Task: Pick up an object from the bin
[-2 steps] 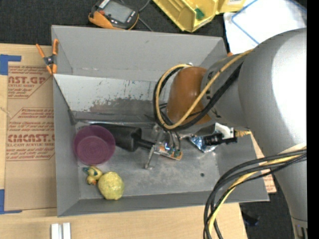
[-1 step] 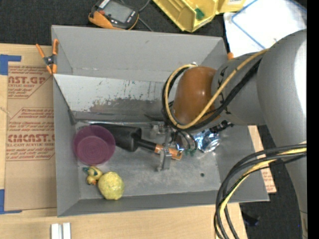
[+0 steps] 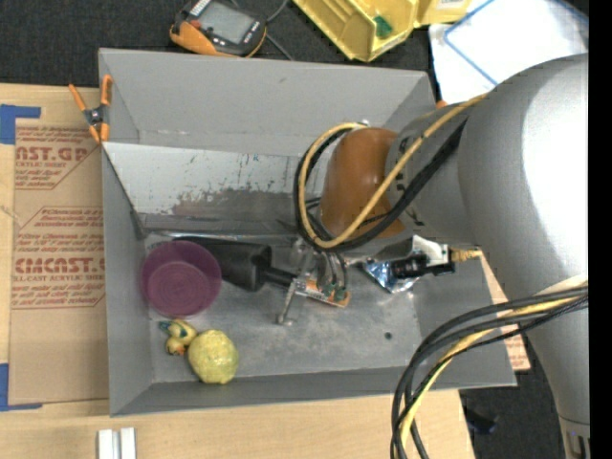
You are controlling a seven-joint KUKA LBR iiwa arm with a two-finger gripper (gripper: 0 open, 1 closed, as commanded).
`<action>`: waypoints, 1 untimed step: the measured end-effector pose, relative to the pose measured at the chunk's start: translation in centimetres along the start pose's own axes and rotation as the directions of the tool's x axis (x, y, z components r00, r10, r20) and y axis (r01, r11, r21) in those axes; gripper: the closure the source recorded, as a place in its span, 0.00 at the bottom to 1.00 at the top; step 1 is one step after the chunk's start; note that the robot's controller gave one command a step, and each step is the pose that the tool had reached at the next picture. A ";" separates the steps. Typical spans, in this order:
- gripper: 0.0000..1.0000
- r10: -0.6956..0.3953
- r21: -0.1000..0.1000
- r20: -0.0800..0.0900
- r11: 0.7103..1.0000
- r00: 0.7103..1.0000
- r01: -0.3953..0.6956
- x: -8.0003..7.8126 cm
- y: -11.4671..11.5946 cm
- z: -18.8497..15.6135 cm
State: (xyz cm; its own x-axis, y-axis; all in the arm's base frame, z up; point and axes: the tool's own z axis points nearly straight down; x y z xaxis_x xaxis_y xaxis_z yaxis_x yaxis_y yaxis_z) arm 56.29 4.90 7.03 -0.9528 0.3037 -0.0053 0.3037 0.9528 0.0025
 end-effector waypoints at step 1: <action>1.00 -0.312 -0.001 0.003 0.950 0.950 0.312 -0.8 -1.4 -0.1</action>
Offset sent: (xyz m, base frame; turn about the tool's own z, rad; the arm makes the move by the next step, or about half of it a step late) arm 0.0000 0.0000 0.0000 0.0000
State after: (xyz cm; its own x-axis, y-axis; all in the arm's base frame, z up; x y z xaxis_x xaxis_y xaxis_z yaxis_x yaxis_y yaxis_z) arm 56.60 3.36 7.14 -0.9999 -0.0086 -0.0092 -0.0086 1.0000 0.0014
